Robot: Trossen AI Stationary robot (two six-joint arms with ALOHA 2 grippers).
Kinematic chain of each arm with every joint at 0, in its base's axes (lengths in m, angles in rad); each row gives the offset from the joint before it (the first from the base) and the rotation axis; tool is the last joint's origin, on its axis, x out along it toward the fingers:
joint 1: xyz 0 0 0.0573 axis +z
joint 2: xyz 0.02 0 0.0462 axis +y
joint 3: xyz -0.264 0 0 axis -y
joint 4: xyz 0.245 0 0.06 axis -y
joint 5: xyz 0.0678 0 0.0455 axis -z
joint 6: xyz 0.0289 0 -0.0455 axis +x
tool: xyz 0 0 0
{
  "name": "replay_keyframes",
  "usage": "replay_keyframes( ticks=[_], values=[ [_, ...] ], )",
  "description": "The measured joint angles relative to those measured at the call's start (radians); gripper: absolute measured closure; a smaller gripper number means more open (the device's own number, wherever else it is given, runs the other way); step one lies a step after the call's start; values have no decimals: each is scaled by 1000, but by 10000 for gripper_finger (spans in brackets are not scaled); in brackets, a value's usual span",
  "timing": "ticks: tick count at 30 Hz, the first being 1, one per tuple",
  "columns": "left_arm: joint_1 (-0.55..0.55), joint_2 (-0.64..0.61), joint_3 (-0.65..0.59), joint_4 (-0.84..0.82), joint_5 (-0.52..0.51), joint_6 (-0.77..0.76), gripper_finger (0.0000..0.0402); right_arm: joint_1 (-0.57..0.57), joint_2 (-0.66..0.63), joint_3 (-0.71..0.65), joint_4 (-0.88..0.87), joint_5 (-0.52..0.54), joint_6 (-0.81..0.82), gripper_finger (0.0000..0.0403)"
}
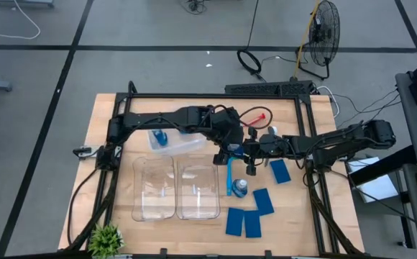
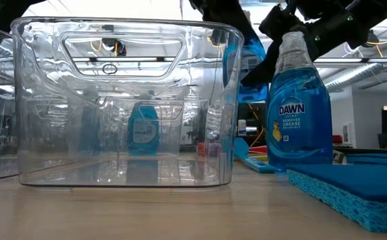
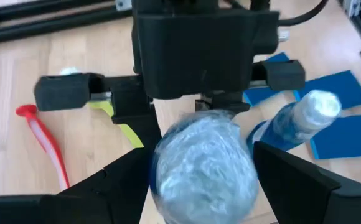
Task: Pick & Place Kitchen Sink Supplies
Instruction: Put the blue dishwashing liquid bottle into the white transparent bin
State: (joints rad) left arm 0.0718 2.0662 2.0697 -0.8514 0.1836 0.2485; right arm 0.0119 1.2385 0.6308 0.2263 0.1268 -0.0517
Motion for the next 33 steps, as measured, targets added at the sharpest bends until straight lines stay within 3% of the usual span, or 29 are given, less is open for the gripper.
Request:
replay_keyframes(
  ticks=[8, 15, 17, 26, 33],
  values=[
    [-1, 2, 0, -17, -2, 1, 128, 0, 0, 0, 9, 1, -3, 290],
    [-1, 2, 0, -12, -32, -23, 227, 0, 0, 0, 10, 2, -14, 290],
    [-3, 2, 0, -13, -66, -22, 227, 0, 0, 0, 8, 3, -23, 284],
    [-12, -129, -2, -158, -211, -34, 229, -2, -3, 4, 72, 21, -9, 145],
    [-2, -269, 0, -347, -409, -132, 229, -1, -2, 0, 105, 4, -8, 100]
  ],
)
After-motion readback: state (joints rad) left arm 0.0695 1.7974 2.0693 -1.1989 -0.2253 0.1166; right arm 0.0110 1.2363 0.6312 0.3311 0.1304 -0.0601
